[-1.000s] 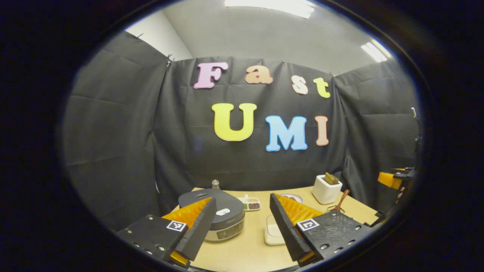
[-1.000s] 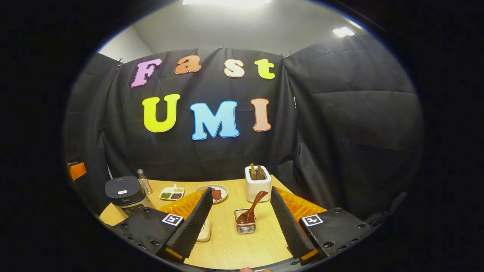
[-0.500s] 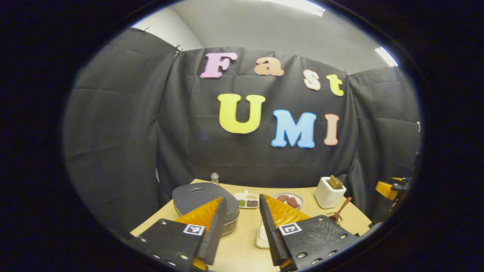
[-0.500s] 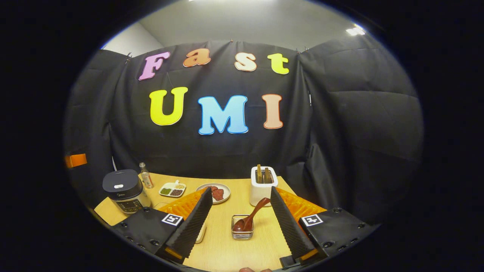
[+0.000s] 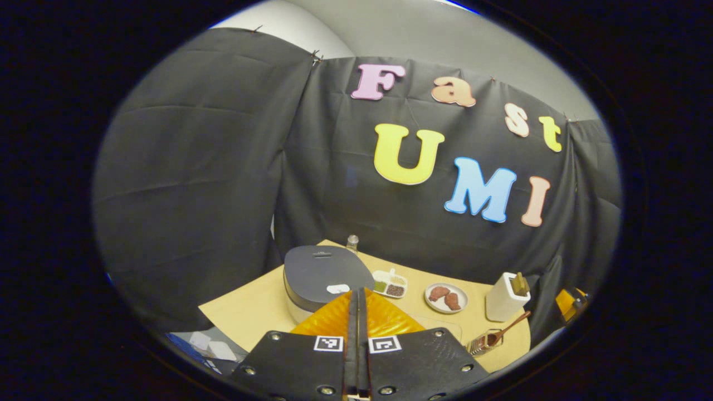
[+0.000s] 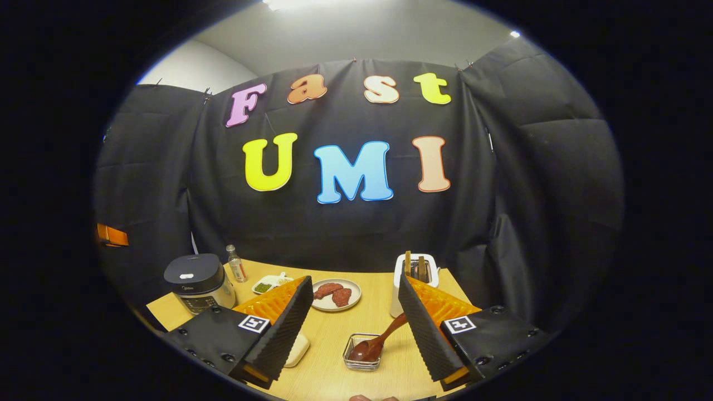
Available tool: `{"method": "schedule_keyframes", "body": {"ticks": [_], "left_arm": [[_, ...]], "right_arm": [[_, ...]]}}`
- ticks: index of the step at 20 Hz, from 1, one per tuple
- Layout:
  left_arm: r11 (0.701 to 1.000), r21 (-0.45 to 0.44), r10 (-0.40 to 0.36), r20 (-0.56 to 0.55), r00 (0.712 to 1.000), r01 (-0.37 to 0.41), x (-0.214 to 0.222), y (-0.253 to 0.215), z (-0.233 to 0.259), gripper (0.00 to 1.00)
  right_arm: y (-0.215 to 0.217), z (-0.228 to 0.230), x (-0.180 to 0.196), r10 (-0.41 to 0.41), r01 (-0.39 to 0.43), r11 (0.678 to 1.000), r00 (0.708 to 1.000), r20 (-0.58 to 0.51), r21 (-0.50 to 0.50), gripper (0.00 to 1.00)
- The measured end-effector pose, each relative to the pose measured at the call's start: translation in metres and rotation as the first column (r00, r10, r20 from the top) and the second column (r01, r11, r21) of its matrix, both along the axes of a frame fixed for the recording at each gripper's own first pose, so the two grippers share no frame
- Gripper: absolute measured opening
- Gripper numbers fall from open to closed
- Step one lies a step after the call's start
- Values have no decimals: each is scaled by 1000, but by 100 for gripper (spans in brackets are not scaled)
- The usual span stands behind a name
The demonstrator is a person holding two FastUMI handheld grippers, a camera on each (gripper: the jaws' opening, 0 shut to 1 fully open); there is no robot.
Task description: Close the left gripper, press the button to open the rice cooker; take a wooden spoon from the chopstick holder with the right hand, scoop a spoonful of rice and pour it into the rice cooker, then put the wooden spoon back into the chopstick holder.
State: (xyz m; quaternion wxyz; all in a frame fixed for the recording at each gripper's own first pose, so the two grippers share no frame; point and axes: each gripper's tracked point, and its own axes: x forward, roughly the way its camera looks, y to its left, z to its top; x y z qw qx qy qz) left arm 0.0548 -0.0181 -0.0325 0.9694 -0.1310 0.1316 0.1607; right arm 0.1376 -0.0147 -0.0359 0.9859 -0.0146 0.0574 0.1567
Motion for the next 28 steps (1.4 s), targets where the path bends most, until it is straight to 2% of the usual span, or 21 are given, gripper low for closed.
{"method": "schedule_keyframes", "body": {"ticks": [2, 5, 7, 12, 13, 14, 17, 20, 24, 28], "left_arm": [[999, -4, -35, -29, 999, 35, 7, 5, -5, 1], [989, -103, -112, -64, 992, 105, 36, 7, -17, 2], [986, -113, -135, -95, 986, 124, 57, 22, -29, 2], [967, -170, -214, -151, 965, 188, 102, 54, -63, 2], [963, -183, -231, -165, 959, 200, 108, 62, -73, 2], [959, -192, -243, -181, 953, 208, 116, 71, -83, 1], [939, -225, -312, -226, 923, 262, 143, 83, -118, 2], [924, -218, -364, -257, 895, 313, 167, 92, -147, 2], [892, -251, -438, -269, 858, 377, 183, 86, -171, 2], [871, -248, -483, -277, 831, 424, 192, 81, -187, 2]], "right_arm": [[-5, -4, 2, -22, 22, 1000, 1000, -12, 0, 97], [-7, -8, 2, -75, 76, 997, 996, -37, 15, 97], [-7, -8, 0, -123, 125, 992, 991, -57, 35, 98], [-3, -1, -8, -258, 260, 965, 965, -57, 44, 96], [-1, 0, -13, -280, 282, 959, 959, -54, 40, 93], [1, 3, -17, -301, 302, 953, 953, -47, 34, 98], [9, 2, -31, -359, 359, 933, 933, -33, -10, 98], [19, 2, -44, -403, 403, 915, 914, -44, -18, 98], [27, -1, -60, -460, 459, 888, 887, -48, -34, 98], [33, -6, -77, -496, 493, 868, 867, -53, -53, 98]]}}
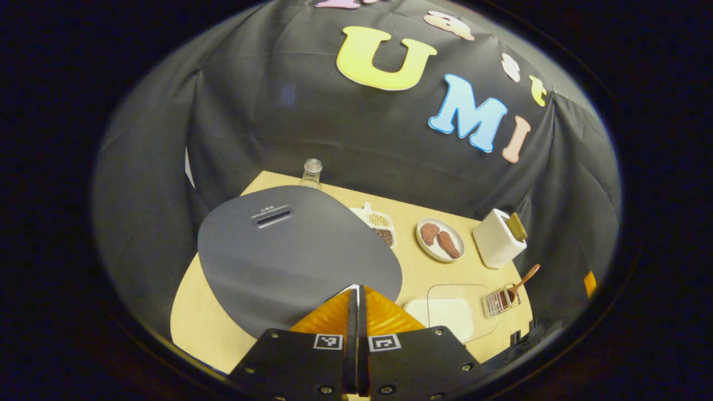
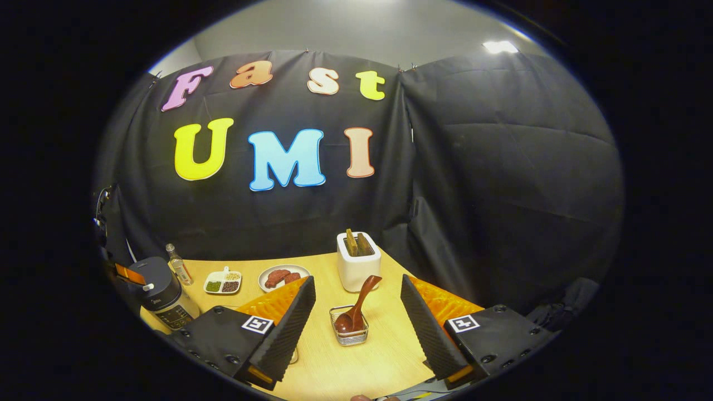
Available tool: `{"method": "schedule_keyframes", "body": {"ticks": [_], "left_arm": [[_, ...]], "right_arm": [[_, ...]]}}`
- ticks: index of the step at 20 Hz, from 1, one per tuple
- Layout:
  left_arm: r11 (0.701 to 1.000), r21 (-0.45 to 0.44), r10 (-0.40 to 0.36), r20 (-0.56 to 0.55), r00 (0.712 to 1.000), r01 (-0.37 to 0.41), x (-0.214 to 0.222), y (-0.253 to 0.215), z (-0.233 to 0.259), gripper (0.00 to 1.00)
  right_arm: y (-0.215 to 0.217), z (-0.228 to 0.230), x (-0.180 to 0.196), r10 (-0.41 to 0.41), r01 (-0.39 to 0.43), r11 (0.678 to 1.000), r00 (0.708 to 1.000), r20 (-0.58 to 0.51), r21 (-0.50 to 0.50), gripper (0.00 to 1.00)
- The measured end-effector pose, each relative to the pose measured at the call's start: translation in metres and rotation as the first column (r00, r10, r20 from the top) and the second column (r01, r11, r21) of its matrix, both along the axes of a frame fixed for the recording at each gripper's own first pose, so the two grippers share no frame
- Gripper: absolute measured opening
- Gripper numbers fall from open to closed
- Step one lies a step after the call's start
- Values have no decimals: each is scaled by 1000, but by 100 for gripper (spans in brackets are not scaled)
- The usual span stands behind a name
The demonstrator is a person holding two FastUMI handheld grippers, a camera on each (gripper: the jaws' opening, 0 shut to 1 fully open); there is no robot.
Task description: Close the left gripper, press the button to open the rice cooker; take a wooden spoon from the chopstick holder with the right hand, scoop a spoonful of rice and pour it into the rice cooker, then put the wooden spoon back into the chopstick holder.
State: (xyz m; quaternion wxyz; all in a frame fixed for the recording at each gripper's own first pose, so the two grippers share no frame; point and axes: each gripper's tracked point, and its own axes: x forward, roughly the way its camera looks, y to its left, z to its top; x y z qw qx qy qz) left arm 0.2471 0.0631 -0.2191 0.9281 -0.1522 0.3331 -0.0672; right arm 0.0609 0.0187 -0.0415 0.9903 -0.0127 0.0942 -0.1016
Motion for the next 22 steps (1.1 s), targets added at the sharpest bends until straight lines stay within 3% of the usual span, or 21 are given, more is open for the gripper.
{"method": "schedule_keyframes", "body": {"ticks": [1, 2, 14, 19, 22], "left_arm": [[1000, -4, -1, 1, 1000, 1, 1, 0, -3, 2], [1000, -10, -6, 1, 1000, 6, 4, -1, -7, 2], [998, 4, -58, -63, 996, 59, 1, -5, -30, 2], [998, 56, -25, 39, 999, 23, -7, -1, -4, 2], [995, 80, 38, 174, 984, -53, -12, 12, 55, 2]], "right_arm": [[1, -2, -3, -7, 7, 1000, 1000, -3, -1, 93], [2, -3, -5, -13, 13, 1000, 1000, -6, -2, 98], [24, -14, -22, -25, 25, 1000, 999, -35, -7, 98], [26, -7, -24, -5, 4, 999, 1000, -29, -33, 98], [29, -4, -19, 5, -6, 999, 1000, -29, -35, 93]]}}
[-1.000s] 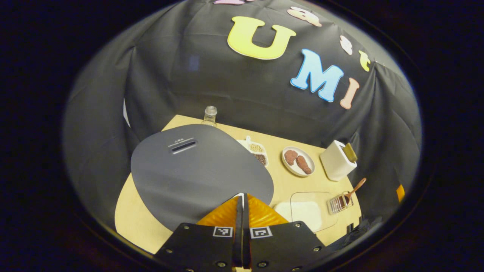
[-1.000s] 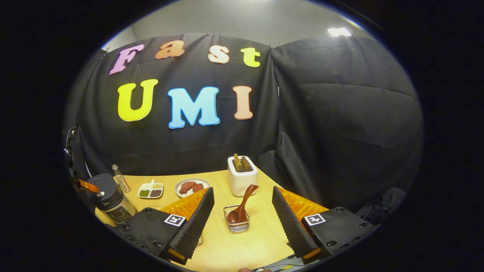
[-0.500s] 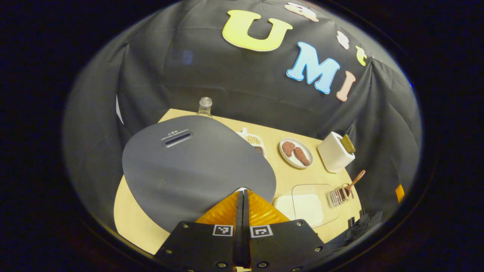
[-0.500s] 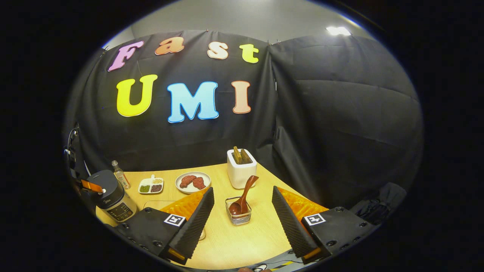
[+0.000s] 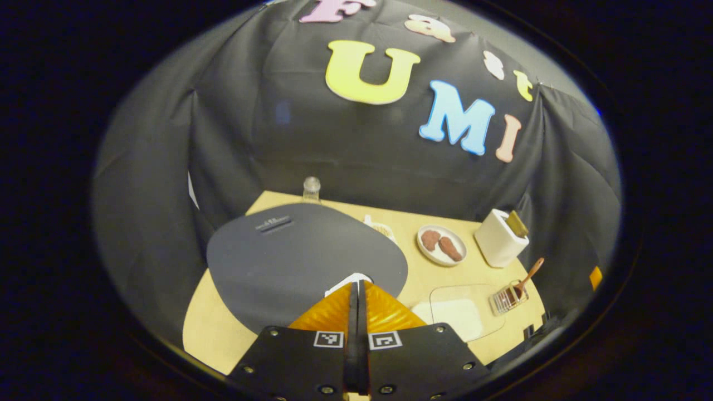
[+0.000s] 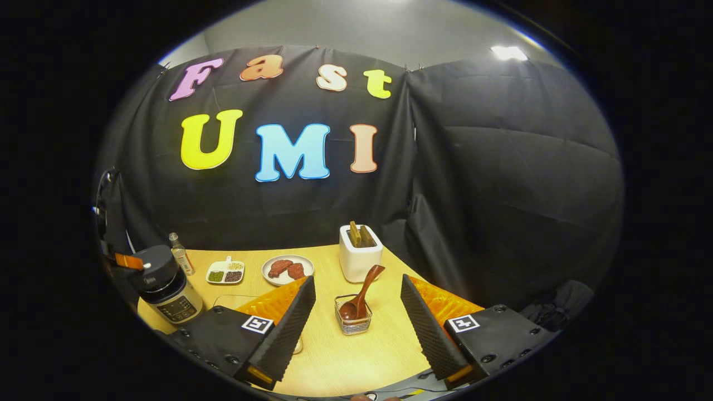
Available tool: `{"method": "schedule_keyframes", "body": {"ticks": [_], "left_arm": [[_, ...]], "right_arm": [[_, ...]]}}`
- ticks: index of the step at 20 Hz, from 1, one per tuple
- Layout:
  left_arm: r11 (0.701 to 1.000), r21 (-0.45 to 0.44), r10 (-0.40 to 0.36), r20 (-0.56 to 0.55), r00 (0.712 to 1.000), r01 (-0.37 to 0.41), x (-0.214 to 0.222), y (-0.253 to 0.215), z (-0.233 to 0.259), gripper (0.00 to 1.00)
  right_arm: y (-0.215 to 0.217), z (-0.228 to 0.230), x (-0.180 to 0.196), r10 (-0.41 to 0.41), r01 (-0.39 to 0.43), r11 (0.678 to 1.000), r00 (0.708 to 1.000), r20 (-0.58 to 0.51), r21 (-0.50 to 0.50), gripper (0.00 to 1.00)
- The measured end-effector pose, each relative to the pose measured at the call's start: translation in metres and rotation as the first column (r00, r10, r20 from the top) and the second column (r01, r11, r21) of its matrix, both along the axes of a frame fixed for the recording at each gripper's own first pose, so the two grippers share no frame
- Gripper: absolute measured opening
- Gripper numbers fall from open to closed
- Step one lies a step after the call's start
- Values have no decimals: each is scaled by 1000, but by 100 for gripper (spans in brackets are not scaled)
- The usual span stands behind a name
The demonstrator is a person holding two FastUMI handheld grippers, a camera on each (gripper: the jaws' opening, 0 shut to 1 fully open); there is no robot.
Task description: Close the left gripper, press the button to open the rice cooker; take a wooden spoon from the chopstick holder with the right hand, scoop a spoonful of rice and pour it into the rice cooker, then put the wooden spoon back into the chopstick holder.
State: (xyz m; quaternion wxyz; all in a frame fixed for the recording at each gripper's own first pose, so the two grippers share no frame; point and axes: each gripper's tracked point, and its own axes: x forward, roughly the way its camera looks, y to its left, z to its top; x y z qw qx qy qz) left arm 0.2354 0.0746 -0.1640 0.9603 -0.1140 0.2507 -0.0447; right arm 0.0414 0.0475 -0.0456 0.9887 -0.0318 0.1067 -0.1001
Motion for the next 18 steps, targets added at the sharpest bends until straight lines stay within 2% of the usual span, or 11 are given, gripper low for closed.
{"method": "schedule_keyframes", "body": {"ticks": [1, 2, 3, 4, 6, 9, 11, 13, 15, 16, 18], "left_arm": [[1000, 7, 24, 56, 998, -25, -2, 9, 25, 2], [999, 12, 46, 105, 993, -48, -5, 17, 48, 2], [997, 12, 68, 152, 986, -70, -5, 22, 68, 2], [997, -2, 78, 195, 978, -79, -5, 26, 87, 2], [995, -27, 100, 226, 969, -97, -18, 32, 109, 2], [993, 14, 108, 273, 956, -116, -29, 43, 113, 1], [989, 54, 116, 280, 953, -137, -43, 47, 113, 2], [985, 87, 121, 286, 950, -152, -55, 42, 111, 39], [956, 161, 194, 284, 939, -246, -62, 54, 109, 76], [950, 170, 208, 277, 938, -261, -65, 53, 107, 95], [956, 136, 219, 259, 941, -260, -71, 32, 107, 96]], "right_arm": [[1, -2, 2, 6, -6, 1000, 1000, -5, -3, 93], [2, -3, 5, 13, -13, 1000, 1000, -13, -7, 98], [4, -5, 8, 22, -23, 1000, 1000, -17, -10, 93], [7, -5, 11, 32, -32, 999, 999, -21, -11, 98], [4, -4, 19, 37, -37, 999, 999, -16, -20, 98], [1, -1, 39, 52, -52, 998, 999, -1, -33, 98], [-1, 0, 56, 70, -70, 998, 998, 4, 3, 98], [-6, 0, 75, 79, -79, 996, 997, 5, 31, 98], [-14, 0, 94, 85, -85, 996, 996, 1, 29, 98], [-18, 1, 103, 88, -88, 996, 996, -2, 23, 97], [-30, 4, 118, 81, -81, 997, 997, 1, 10, 98]]}}
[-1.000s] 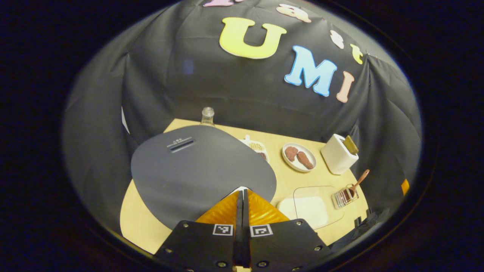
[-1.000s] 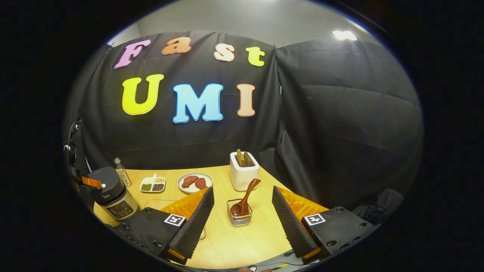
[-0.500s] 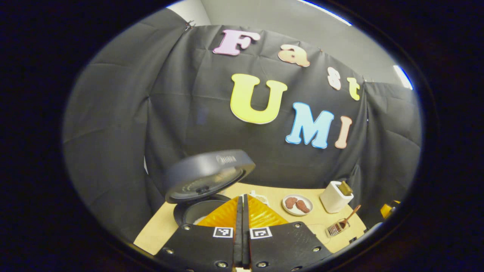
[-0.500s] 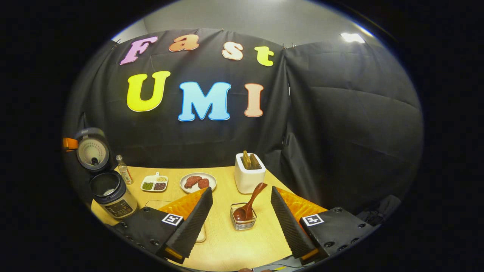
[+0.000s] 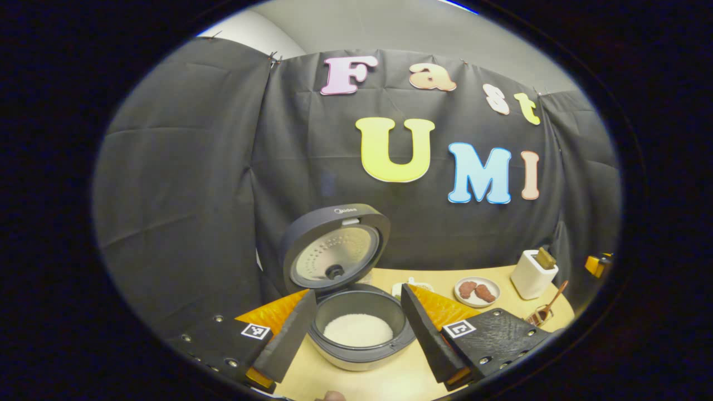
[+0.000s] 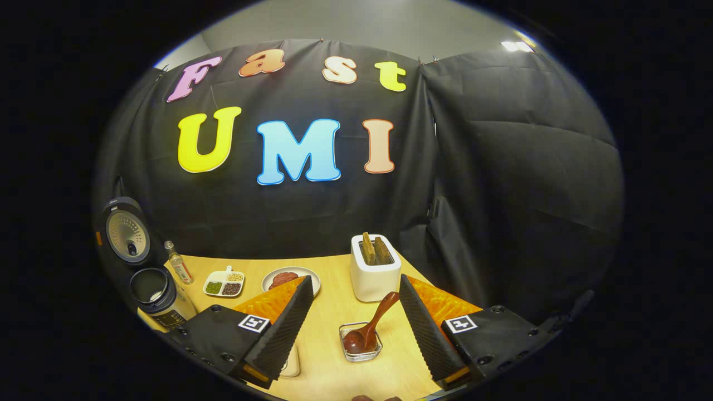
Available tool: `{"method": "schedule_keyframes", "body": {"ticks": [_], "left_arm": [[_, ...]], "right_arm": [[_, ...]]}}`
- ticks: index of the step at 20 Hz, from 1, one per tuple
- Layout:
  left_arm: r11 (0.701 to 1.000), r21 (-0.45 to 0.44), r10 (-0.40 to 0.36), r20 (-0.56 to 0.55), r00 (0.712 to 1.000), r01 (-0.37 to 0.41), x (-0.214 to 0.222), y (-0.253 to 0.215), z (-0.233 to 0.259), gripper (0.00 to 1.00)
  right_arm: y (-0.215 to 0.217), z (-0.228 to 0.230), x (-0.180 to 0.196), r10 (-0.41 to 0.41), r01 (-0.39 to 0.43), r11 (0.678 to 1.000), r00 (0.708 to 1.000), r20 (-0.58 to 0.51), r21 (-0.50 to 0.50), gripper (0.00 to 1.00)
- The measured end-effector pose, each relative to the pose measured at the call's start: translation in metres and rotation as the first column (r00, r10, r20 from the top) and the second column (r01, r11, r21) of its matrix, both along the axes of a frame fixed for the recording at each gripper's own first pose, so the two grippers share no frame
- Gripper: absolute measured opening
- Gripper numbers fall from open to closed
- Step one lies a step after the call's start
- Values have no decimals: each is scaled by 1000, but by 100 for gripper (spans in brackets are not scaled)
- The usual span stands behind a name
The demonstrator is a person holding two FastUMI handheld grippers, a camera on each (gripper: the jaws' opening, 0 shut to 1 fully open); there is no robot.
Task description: Close the left gripper, press the button to open the rice cooker; take a wooden spoon from the chopstick holder with the right hand, scoop a spoonful of rice and pour it into the rice cooker, then put the wooden spoon back into the chopstick holder.
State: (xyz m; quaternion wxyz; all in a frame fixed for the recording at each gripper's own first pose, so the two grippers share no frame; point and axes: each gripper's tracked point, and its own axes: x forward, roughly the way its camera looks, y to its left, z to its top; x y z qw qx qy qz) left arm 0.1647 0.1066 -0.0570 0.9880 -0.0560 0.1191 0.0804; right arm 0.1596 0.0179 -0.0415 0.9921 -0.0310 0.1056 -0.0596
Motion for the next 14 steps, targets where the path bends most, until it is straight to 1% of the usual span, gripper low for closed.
{"method": "schedule_keyframes", "body": {"ticks": [1, 2, 3, 4, 5, 8, 10, 11, 12, 14], "left_arm": [[1000, -16, 8, 3, 1000, -8, -2, -5, 2, 96], [999, -14, 34, 8, 999, -34, -3, -5, 3, 96], [997, 1, 77, 14, 997, -77, -4, -1, 6, 96], [996, 7, 94, 29, 995, -94, -7, -2, 11, 96], [995, 1, 95, 39, 995, -95, -7, -8, 15, 96], [994, -3, 107, 34, 994, -107, -8, -23, 17, 96], [993, 1, 117, 14, 993, -117, -9, -31, 13, 96], [992, 5, 125, 9, 992, -125, -9, -34, 13, 96], [991, 10, 130, 4, 991, -131, -10, -38, 12, 96], [989, 23, 143, -7, 990, -143, -12, -46, 10, 96]], "right_arm": [[-4, 5, 7, 1, -1, 1000, 1000, 17, -8, 99], [-8, 9, 15, 7, -6, 1000, 1000, 26, -17, 99], [-14, 7, 24, 7, -6, 1000, 1000, 26, -24, 97], [-21, 6, 32, 5, -5, 1000, 1000, 20, -23, 97], [-29, 4, 40, 1, -1, 1000, 1000, 16, -17, 98], [-55, -4, 65, -21, 22, 999, 1000, 5, -28, 97], [-69, -19, 79, -22, 22, 1000, 999, -34, -18, 99], [-75, -28, 85, -23, 23, 1000, 998, -56, 0, 97], [-82, -34, 89, -35, 37, 999, 997, -72, 17, 99], [-97, -46, 99, -66, 69, 997, 994, -90, 29, 97]]}}
